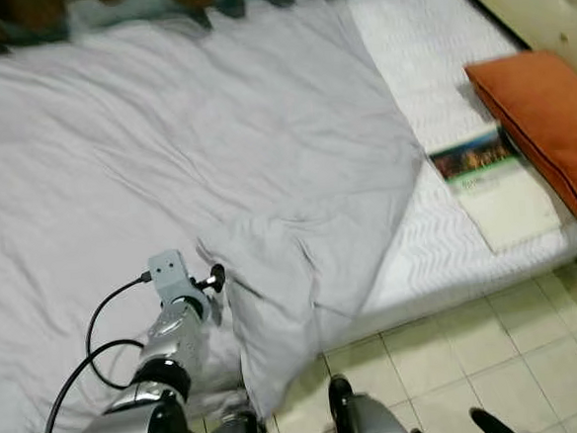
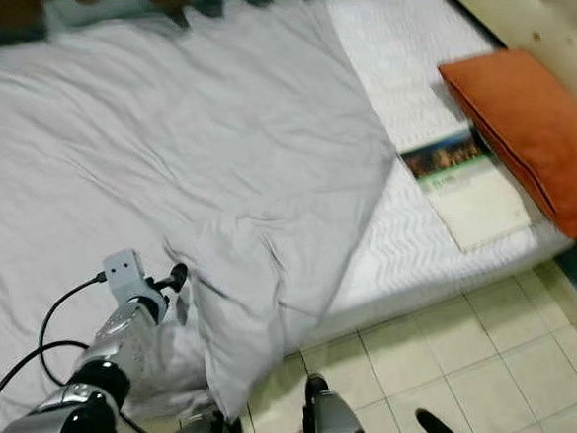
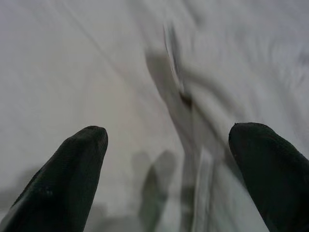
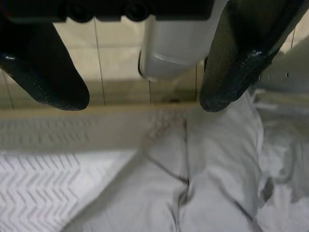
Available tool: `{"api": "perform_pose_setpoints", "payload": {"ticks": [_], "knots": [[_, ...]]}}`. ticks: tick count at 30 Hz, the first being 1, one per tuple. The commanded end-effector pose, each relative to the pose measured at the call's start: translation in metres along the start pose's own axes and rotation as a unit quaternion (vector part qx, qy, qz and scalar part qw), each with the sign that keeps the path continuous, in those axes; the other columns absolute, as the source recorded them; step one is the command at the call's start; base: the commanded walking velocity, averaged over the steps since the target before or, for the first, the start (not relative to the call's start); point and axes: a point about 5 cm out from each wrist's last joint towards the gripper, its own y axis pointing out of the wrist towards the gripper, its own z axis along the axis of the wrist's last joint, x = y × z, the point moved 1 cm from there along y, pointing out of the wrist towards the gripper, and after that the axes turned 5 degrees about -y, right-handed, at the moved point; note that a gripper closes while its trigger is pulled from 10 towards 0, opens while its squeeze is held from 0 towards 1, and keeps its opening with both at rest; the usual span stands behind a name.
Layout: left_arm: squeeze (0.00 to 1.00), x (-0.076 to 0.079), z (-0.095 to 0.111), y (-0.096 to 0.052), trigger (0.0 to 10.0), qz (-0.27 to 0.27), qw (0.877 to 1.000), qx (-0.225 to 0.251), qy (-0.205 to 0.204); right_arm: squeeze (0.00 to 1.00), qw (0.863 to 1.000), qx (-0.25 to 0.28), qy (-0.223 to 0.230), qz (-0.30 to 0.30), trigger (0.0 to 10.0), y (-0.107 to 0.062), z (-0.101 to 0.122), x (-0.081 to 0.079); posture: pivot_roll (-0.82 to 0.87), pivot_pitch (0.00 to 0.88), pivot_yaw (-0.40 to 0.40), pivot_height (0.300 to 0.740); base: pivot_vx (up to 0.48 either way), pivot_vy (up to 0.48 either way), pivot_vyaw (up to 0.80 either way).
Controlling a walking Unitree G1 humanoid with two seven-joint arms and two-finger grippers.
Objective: Clean up the room
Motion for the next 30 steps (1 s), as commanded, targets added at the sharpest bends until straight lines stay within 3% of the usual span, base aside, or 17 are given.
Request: {"api": "perform_pose_setpoints", "payload": {"ticks": [1, 4, 5, 6, 7, 10, 14, 15, 20, 24, 29, 30], "knots": [[1.0, -0.001, -0.007, -0.001, 10.0, 0.007, 1.0, -0.011, -0.02, 0.0, 0.999, -0.033, 0.009, 0.004, 10.0, -0.019, -0.003, -0.008, -0.46, 0.624, -0.057, 0.74, 0.0, 0.0, 0.0], [1.0, 0.017, 0.002, 0.002, 10.0, -0.03, 0.998, 0.005, -0.051, 0.0, 0.999, -0.048, 0.024, 0.006, 10.0, -0.035, 0.0, -0.02, -0.47, 0.647, -0.06, 0.74, 0.0, 0.0, 0.0], [0.77, 0.02, 0.004, 0.003, 10.0, -0.036, 0.998, 0.008, -0.056, 0.0, 0.998, -0.049, 0.024, 0.008, 10.0, -0.037, 0.001, -0.022, -0.47, 0.652, -0.058, 0.74, 0.0, 0.0, 0.0], [0.0, 0.024, 0.007, 0.003, 10.0, -0.044, 0.997, 0.011, -0.067, 0.0, 0.998, -0.051, 0.024, 0.009, 10.0, -0.038, 0.002, -0.024, -0.47, 0.653, -0.057, 0.74, 0.0, 0.0, 0.0], [0.0, 0.024, 0.007, 0.003, 10.0, -0.044, 0.997, 0.011, -0.067, 0.0, 0.998, -0.051, 0.024, 0.009, 10.0, -0.038, 0.002, -0.024, -0.47, 0.653, -0.057, 0.74, 0.0, 0.0, 0.0], [0.0, 0.044, 0.008, 0.004, 10.0, -0.07, 0.993, 0.01, -0.099, 0.0, 0.998, -0.058, 0.03, 0.003, 10.0, -0.04, 0.003, -0.025, -0.47, 0.663, -0.039, 0.74, 0.0, 0.0, 0.0], [0.0, 0.047, -0.001, 0.003, 10.0, -0.073, 0.994, -0.007, -0.087, 0.0, 0.998, -0.063, 0.032, 0.0, 10.0, -0.042, 0.003, -0.029, -0.47, 0.662, -0.03, 0.74, 0.0, 0.0, 0.0], [0.0, 0.045, -0.006, 0.002, 0.0, -0.066, 0.994, -0.014, -0.087, 0.0, 0.997, -0.064, 0.034, -0.002, 10.0, -0.042, 0.003, -0.03, -0.47, 0.662, -0.024, 0.74, 0.0, 0.0, 0.0], [0.0, 0.041, -0.017, 0.0, 0.0, -0.056, 0.994, -0.031, -0.087, 0.0, 0.997, -0.068, 0.04, -0.005, 10.0, -0.043, 0.001, -0.034, -0.47, 0.662, -0.01, 0.74, 0.0, 0.0, 0.0], [0.0, 0.047, -0.012, 0.001, 0.0, -0.071, 0.997, -0.018, -0.026, 0.0, 0.996, -0.072, 0.043, -0.013, 10.0, -0.04, -0.004, -0.032, -0.44, 0.646, 0.009, 0.74, 0.0, 0.0, 0.0], [0.0, 0.049, -0.011, 0.001, 0.0, -0.082, 0.996, -0.016, -0.013, 0.0, 0.996, -0.071, 0.043, -0.017, 10.0, -0.036, -0.006, -0.029, -0.43, 0.632, 0.015, 0.74, 0.0, 0.0, 0.0], [0.0, 0.049, -0.01, 0.001, 0.0, -0.085, 0.996, -0.013, 0.017, 0.0, 0.997, -0.067, 0.042, -0.017, 10.0, -0.03, -0.008, -0.027, -0.41, 0.598, 0.022, 0.74, 0.0, 0.0, 0.0]]}}
